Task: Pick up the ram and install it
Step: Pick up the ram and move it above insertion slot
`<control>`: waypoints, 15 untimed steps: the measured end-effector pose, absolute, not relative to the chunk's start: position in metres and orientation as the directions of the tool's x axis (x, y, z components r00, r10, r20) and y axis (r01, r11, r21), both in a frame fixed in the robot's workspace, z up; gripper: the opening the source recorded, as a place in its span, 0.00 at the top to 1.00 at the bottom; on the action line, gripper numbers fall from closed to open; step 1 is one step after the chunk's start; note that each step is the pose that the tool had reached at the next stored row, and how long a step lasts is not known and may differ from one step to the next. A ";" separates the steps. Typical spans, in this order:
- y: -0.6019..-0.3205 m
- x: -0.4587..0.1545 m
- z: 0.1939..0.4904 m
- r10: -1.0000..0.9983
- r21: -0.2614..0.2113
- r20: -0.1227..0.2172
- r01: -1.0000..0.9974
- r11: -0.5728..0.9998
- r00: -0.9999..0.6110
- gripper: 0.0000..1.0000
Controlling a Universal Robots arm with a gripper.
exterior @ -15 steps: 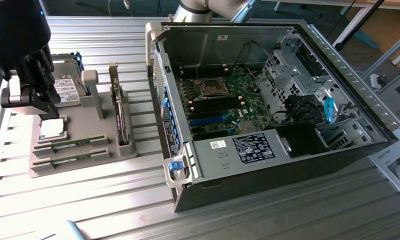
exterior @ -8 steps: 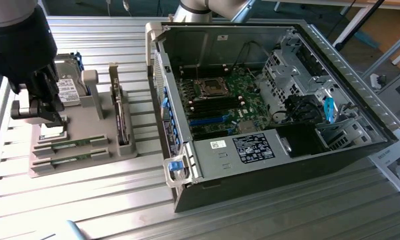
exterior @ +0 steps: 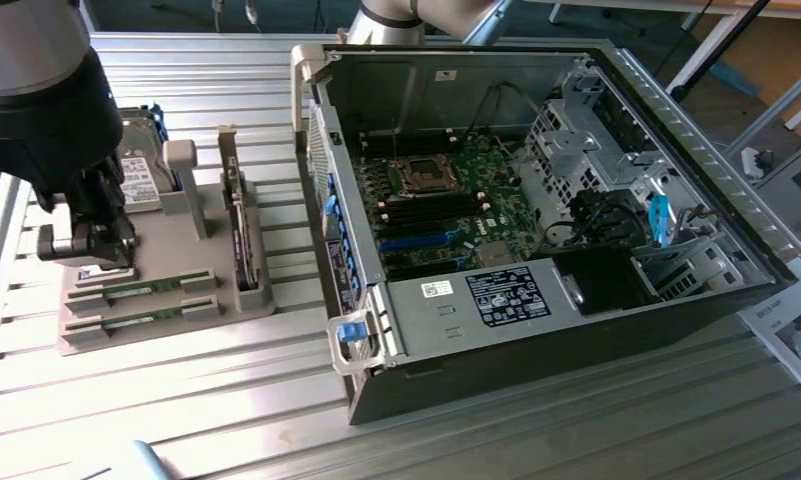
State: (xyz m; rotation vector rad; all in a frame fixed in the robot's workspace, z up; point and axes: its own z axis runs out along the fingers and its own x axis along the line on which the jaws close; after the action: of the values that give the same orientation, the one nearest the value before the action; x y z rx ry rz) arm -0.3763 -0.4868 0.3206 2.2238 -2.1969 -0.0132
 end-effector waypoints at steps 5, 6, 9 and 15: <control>-0.488 -0.377 0.307 -1.000 0.018 0.005 -1.000 -0.012 0.012 0.64; -0.488 -0.377 0.304 -1.000 0.018 0.005 -1.000 -0.012 0.012 0.64; -0.489 -0.377 0.297 -1.000 0.019 0.005 -1.000 -0.012 0.012 0.64; -0.491 -0.378 0.283 -1.000 0.020 0.005 -1.000 -0.012 0.012 0.64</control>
State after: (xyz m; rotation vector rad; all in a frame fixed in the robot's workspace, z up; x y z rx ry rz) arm -0.3777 -0.4905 0.2826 2.2226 -2.1955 -0.0161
